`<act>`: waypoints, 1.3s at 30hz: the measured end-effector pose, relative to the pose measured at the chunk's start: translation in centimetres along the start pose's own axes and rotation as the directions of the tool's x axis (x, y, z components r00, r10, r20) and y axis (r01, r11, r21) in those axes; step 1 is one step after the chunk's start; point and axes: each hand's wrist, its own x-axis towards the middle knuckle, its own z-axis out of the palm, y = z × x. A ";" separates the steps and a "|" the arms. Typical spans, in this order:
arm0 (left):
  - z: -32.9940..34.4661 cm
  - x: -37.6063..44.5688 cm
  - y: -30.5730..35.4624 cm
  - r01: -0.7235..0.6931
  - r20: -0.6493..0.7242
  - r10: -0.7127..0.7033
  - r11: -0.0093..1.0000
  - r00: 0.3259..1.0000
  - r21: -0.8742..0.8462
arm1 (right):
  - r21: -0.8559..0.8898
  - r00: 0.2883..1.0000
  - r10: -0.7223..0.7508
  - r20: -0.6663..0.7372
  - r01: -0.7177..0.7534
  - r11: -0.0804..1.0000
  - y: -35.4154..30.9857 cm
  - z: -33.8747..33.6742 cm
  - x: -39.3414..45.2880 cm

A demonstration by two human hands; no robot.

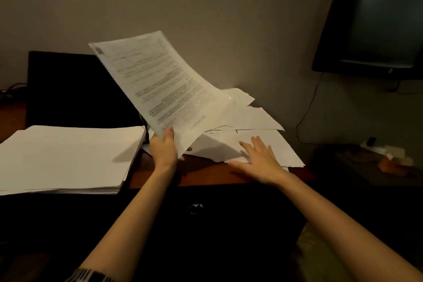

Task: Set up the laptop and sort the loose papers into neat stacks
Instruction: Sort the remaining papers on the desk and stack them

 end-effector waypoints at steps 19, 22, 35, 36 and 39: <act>1.4 -1.9 -0.9 0.014 0.083 -0.014 1.000 0.996 -0.004 | -0.335 0.977 -0.198 -0.079 0.161 0.928 -0.1 -1.5 -5.5; 1.4 -2.0 -0.6 0.022 -0.004 -0.022 0.998 1.000 -0.056 | -0.328 0.973 -0.188 -0.136 0.135 0.935 -0.6 -2.4 -5.9; 0.5 -0.9 -1.1 0.105 -0.235 -0.103 0.994 0.967 -0.004 | 0.651 0.665 0.363 -0.653 0.246 0.718 -0.6 -4.6 -3.3; 0.5 -0.8 -1.2 0.112 -0.226 -0.106 0.994 0.968 0.012 | 0.736 0.654 0.432 -0.622 0.300 0.606 -0.9 -5.2 -3.4; 0.5 -0.9 -1.1 0.126 -0.204 -0.112 0.990 0.973 0.058 | 0.836 0.629 0.555 -0.544 0.459 0.300 -1.7 -6.8 -3.2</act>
